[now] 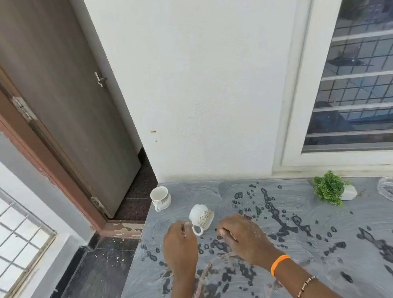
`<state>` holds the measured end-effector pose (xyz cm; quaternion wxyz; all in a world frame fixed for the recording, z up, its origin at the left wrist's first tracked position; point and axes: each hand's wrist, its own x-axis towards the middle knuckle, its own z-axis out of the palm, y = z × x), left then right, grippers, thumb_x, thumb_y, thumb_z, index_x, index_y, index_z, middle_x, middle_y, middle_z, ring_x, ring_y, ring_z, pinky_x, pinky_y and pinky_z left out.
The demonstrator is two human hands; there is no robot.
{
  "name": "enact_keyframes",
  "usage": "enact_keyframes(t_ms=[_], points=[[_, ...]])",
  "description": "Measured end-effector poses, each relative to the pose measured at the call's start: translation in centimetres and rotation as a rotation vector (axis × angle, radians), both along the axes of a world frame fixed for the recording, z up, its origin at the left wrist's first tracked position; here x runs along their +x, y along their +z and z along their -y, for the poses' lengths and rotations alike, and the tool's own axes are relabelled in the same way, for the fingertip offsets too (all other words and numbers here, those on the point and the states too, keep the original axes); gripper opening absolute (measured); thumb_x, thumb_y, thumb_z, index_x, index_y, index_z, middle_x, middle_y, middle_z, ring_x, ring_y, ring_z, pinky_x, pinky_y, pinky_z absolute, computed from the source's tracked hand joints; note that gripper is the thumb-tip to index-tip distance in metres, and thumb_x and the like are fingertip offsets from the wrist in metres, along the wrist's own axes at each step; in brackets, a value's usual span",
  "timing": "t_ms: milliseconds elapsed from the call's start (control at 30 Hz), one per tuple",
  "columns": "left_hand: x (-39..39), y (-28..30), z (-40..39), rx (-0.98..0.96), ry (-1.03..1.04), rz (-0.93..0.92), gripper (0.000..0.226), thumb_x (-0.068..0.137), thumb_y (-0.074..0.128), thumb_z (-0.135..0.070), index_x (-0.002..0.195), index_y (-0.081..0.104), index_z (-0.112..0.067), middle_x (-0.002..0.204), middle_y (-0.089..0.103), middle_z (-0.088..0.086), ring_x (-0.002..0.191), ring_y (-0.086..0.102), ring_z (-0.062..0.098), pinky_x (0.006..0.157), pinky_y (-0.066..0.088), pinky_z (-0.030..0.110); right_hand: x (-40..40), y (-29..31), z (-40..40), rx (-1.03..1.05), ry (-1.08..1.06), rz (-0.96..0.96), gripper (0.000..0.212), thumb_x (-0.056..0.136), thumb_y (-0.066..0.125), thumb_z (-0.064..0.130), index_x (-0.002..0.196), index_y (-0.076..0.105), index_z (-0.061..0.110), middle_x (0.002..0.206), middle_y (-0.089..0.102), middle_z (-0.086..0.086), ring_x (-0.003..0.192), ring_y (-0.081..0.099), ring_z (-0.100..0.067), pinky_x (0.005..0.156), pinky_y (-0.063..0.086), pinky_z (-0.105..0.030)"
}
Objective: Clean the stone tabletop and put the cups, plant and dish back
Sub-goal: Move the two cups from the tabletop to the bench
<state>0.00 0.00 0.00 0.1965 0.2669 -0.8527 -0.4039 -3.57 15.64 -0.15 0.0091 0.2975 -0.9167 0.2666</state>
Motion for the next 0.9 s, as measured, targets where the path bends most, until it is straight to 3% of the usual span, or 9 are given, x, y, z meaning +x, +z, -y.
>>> enact_keyframes(t_ms=[100,200,333,400,467,533,600,733,900], points=[[-0.5,-1.5,2.8,0.136,0.111,0.058,0.017,0.09,0.049,-0.023,0.084,0.065,-0.018,0.083,0.065,0.001,0.077,0.057,0.02,0.065,0.038,0.031,-0.8,-2.2,3.1,0.071,-0.098,0.139,0.022,0.097,0.036,0.024,0.084,0.052,0.014,0.092,0.061,-0.005,0.084,0.046,-0.018,0.066,0.031,-0.028],[-1.1,-3.4,5.4,0.176,0.125,0.102,0.018,0.09,0.049,-0.022,0.093,0.066,-0.019,0.092,0.067,0.0,0.08,0.057,0.018,0.069,0.037,0.03,-1.3,-4.0,5.8,0.113,-0.252,0.221,0.029,0.094,0.042,0.023,0.066,0.039,0.021,0.077,0.058,-0.001,0.076,0.045,-0.018,0.062,0.027,-0.026],[-3.6,-5.4,9.0,0.255,0.078,0.187,0.021,0.09,0.047,-0.017,0.105,0.06,-0.013,0.097,0.061,0.002,0.094,0.056,0.024,0.08,0.043,0.036,-3.3,-5.9,8.5,0.078,-0.44,0.373,0.026,0.094,0.048,0.036,0.076,0.058,0.02,0.088,0.068,-0.007,0.079,0.058,-0.021,0.062,0.035,-0.025],[-5.5,-5.7,10.6,0.324,0.028,0.214,0.023,0.088,0.045,-0.01,0.108,0.055,-0.007,0.095,0.057,0.012,0.099,0.053,0.033,0.089,0.044,0.043,-4.0,-6.7,9.5,0.039,-0.497,0.445,0.032,0.09,0.052,0.043,0.07,0.052,0.018,0.078,0.064,-0.011,0.069,0.05,-0.02,0.059,0.031,-0.024],[-7.7,-5.8,12.4,0.312,-0.017,0.228,0.034,0.085,0.043,-0.003,0.118,0.05,-0.002,0.103,0.055,0.024,0.101,0.049,0.035,0.086,0.041,0.04,-4.6,-7.2,10.3,-0.022,-0.579,0.506,0.041,0.086,0.058,0.045,0.06,0.045,0.016,0.067,0.054,-0.008,0.065,0.047,-0.021,0.057,0.03,-0.025],[-9.7,-5.9,13.7,0.267,-0.075,0.248,0.043,0.083,0.043,0.001,0.126,0.045,0.003,0.096,0.057,0.025,0.104,0.048,0.039,0.088,0.039,0.042,-4.9,-7.9,11.0,-0.098,-0.634,0.535,0.037,0.083,0.064,0.039,0.061,0.052,0.012,0.067,0.056,-0.01,0.064,0.049,-0.021,0.057,0.034,-0.026],[-11.3,-6.3,14.4,0.223,-0.124,0.265,0.031,0.084,0.046,-0.001,0.114,0.054,0.005,0.094,0.058,0.024,0.105,0.05,0.04,0.088,0.04,0.044,-5.0,-8.4,11.6,-0.163,-0.693,0.549,0.034,0.081,0.068,0.033,0.06,0.054,0.011,0.064,0.056,-0.011,0.06,0.049,-0.021,0.055,0.034,-0.027],[-12.8,-6.9,15.0,0.208,-0.114,0.29,0.023,0.089,0.049,-0.01,0.101,0.06,0.007,0.103,0.061,0.024,0.102,0.053,0.037,0.083,0.039,0.039,-4.9,-9.0,12.0,-0.255,-0.829,0.558,0.05,0.077,0.069,0.025,0.041,0.035,0.019,0.04,0.035,0.003,0.04,0.034,-0.017,0.045,0.023,-0.023],[-12.8,-7.5,15.0,0.203,-0.176,0.262,0.027,0.093,0.05,-0.015,0.086,0.061,0.008,0.081,0.055,0.02,0.08,0.049,0.028,0.068,0.031,0.035,-5.0,-9.3,12.0,-0.496,-0.971,0.615,0.026,0.076,0.07,0.022,0.057,0.054,0.014,0.051,0.056,0.0,0.048,0.051,-0.018,0.046,0.037,-0.023]])
